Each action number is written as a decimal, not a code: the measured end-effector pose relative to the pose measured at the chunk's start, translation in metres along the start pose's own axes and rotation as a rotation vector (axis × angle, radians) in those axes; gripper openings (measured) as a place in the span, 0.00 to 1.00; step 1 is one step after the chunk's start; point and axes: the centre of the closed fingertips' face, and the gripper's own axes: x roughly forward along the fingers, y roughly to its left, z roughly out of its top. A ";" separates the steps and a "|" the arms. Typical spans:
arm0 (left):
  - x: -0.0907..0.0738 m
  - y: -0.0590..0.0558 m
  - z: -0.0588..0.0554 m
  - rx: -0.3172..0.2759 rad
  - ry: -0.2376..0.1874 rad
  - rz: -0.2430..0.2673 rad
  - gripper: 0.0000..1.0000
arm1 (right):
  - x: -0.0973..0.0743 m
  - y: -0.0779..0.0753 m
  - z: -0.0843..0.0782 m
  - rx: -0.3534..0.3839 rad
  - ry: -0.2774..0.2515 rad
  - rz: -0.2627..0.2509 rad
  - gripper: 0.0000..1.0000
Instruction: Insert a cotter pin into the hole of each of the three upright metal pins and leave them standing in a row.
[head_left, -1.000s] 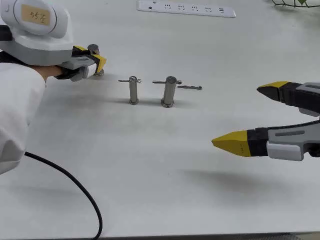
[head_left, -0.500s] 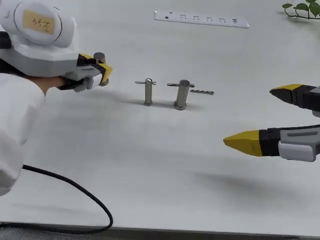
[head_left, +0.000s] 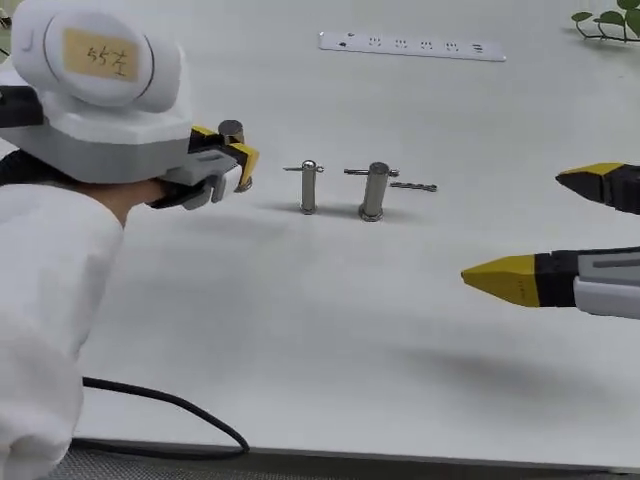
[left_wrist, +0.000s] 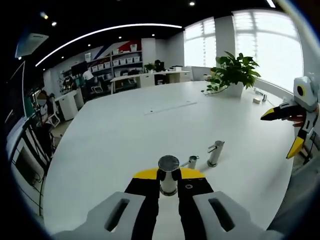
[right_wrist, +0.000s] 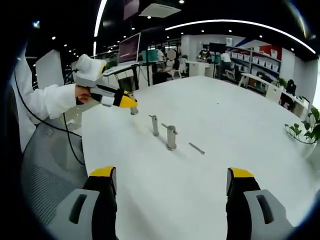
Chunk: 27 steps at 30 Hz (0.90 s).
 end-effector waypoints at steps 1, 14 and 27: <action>0.002 -0.006 0.001 0.001 0.002 -0.009 0.10 | -0.001 0.000 0.000 0.003 -0.002 -0.001 0.89; 0.018 -0.041 -0.026 -0.011 0.059 -0.074 0.10 | -0.001 -0.004 -0.003 0.016 -0.001 0.005 0.87; 0.035 -0.055 -0.032 -0.023 0.086 -0.085 0.10 | 0.003 -0.010 -0.007 0.018 0.004 0.017 0.86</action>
